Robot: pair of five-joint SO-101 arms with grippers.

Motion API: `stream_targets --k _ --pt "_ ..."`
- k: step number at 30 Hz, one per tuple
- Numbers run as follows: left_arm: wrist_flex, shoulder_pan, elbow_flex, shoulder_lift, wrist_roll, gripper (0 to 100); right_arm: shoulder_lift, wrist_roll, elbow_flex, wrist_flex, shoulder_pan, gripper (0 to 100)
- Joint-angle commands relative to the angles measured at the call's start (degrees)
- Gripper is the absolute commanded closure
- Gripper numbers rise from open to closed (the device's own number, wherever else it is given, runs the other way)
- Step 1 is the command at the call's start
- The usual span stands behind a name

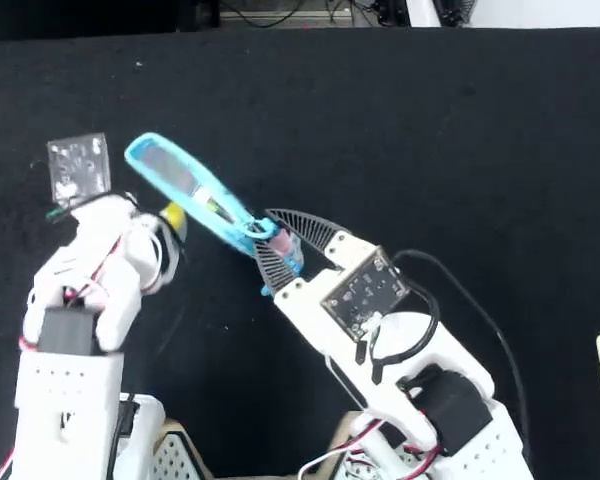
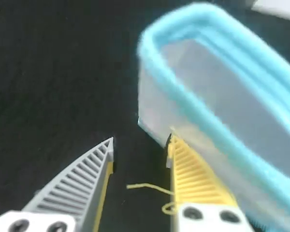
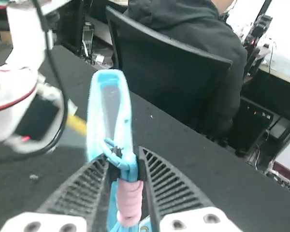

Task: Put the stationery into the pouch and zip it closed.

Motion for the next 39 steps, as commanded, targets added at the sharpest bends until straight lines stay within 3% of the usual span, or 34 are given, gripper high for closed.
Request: stream_targets --k 1,7,17,23,28,33,39 --pt "9.49 1.98 -3.3 -8.88 -5.71 81 -1.01 0.53 -0.13 -3.6 -0.53 98.8" --pt "16.0 12.53 -1.36 -22.51 -9.05 81 0.13 0.53 -0.48 -3.96 -0.53 98.8" --pt "6.33 28.88 11.38 -33.76 -6.07 76 1.98 0.53 -0.48 -3.43 -0.53 98.8" --pt "0.53 28.44 16.48 -36.92 -5.27 76 1.89 0.53 -0.48 -3.43 -0.44 98.8" --pt "-5.89 18.59 22.02 -38.07 -5.45 76 1.89 0.53 -0.48 -3.43 -0.44 98.8" --pt "-6.33 13.93 22.46 -38.95 -5.36 76 1.89 0.53 -0.22 -3.43 -0.44 98.8" --pt "-5.71 13.85 22.81 -40.62 -5.63 76 2.07 0.53 -0.22 -3.78 -0.44 98.8"
